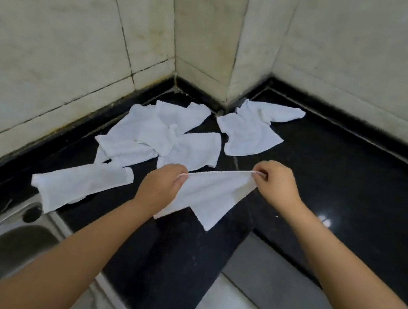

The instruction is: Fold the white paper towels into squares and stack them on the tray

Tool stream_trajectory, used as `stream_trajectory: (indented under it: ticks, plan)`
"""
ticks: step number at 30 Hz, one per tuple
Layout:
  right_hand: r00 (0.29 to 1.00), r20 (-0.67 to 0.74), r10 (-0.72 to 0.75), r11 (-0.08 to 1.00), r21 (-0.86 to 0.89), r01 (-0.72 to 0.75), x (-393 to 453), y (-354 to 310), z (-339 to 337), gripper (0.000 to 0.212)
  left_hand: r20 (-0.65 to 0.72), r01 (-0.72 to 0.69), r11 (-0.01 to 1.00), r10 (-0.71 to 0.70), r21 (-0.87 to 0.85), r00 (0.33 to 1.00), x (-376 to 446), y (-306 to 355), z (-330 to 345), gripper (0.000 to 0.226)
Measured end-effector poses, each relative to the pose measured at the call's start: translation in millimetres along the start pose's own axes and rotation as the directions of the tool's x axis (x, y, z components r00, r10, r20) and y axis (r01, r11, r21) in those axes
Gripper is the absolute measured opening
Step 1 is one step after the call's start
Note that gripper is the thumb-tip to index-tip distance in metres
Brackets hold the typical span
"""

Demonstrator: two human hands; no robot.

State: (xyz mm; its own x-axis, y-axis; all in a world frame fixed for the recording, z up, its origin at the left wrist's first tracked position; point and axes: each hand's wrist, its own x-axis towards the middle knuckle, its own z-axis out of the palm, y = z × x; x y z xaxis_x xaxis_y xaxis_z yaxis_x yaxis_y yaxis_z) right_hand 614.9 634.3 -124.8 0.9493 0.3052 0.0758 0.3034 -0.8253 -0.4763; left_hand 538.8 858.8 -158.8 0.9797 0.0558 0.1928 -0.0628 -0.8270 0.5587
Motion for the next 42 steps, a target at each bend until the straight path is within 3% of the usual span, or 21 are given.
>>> stream_trajectory:
  ticks: [3,7,10,12,15,18,20,22,24,25,27,31,34,36,42]
  plan:
    - [0.965,-0.238,0.106,0.994,0.003,-0.109,0,37,-64,0.02,0.009,-0.097,0.995,0.097,-0.008,0.995,44,67,16,0.034]
    - [0.843,-0.495,0.211,0.973,0.024,-0.229,-29,105,-143,0.024,-0.074,-0.27,0.962,0.267,-0.034,0.961,89,169,49,0.029]
    - [0.796,-0.571,0.202,0.966,-0.018,-0.258,-67,156,-177,0.022,-0.068,-0.401,0.916,0.399,-0.015,0.914,97,219,79,0.03]
    - [0.808,-0.564,0.17,0.968,-0.06,-0.245,-99,191,-182,0.017,0.004,-0.495,0.869,0.495,-0.012,0.869,91,237,104,0.028]
    - [0.916,-0.391,0.095,0.973,-0.157,-0.167,-148,242,-163,0.013,0.198,-0.541,0.841,0.53,0.007,0.825,68,238,148,0.021]
    - [0.983,-0.049,0.176,0.97,-0.161,-0.182,-187,275,-131,0.012,0.454,-0.493,0.87,0.432,0.02,0.779,45,232,183,0.028]
    - [0.938,0.218,0.268,0.958,-0.163,-0.236,-206,287,-113,0.016,0.661,-0.479,0.876,0.328,0.055,0.675,32,229,201,0.03]
    - [0.852,0.422,0.311,0.95,-0.157,-0.269,-216,296,-100,0.018,0.829,-0.505,0.856,0.203,0.109,0.522,23,230,214,0.027]
    - [0.784,0.525,0.331,0.942,-0.137,-0.306,-217,301,-97,0.018,0.911,-0.487,0.866,0.109,0.109,0.398,21,233,221,0.027]
    - [0.77,0.543,0.335,0.939,-0.121,-0.323,-215,304,-98,0.019,0.925,-0.468,0.877,0.082,0.109,0.37,23,235,224,0.029]
    - [0.772,0.526,0.357,0.926,-0.095,-0.364,-205,309,-105,0.022,0.916,-0.417,0.902,0.069,0.112,0.394,34,240,226,0.031]
    - [0.828,0.316,0.463,0.882,-0.069,-0.467,-177,325,-123,0.023,0.776,-0.278,0.952,0.078,0.128,0.625,70,252,236,0.031]
    - [0.819,0.206,0.536,0.844,-0.088,-0.53,-156,339,-126,0.027,0.684,-0.251,0.954,0.072,0.166,0.726,94,264,253,0.026]
    - [0.793,0.157,0.588,0.809,-0.101,-0.579,-146,346,-121,0.029,0.654,-0.252,0.947,0.062,0.201,0.754,105,269,265,0.025]
    - [0.731,0.112,0.673,0.738,-0.151,-0.657,-133,359,-99,0.031,0.654,-0.319,0.912,0.079,0.257,0.753,118,260,289,0.026]
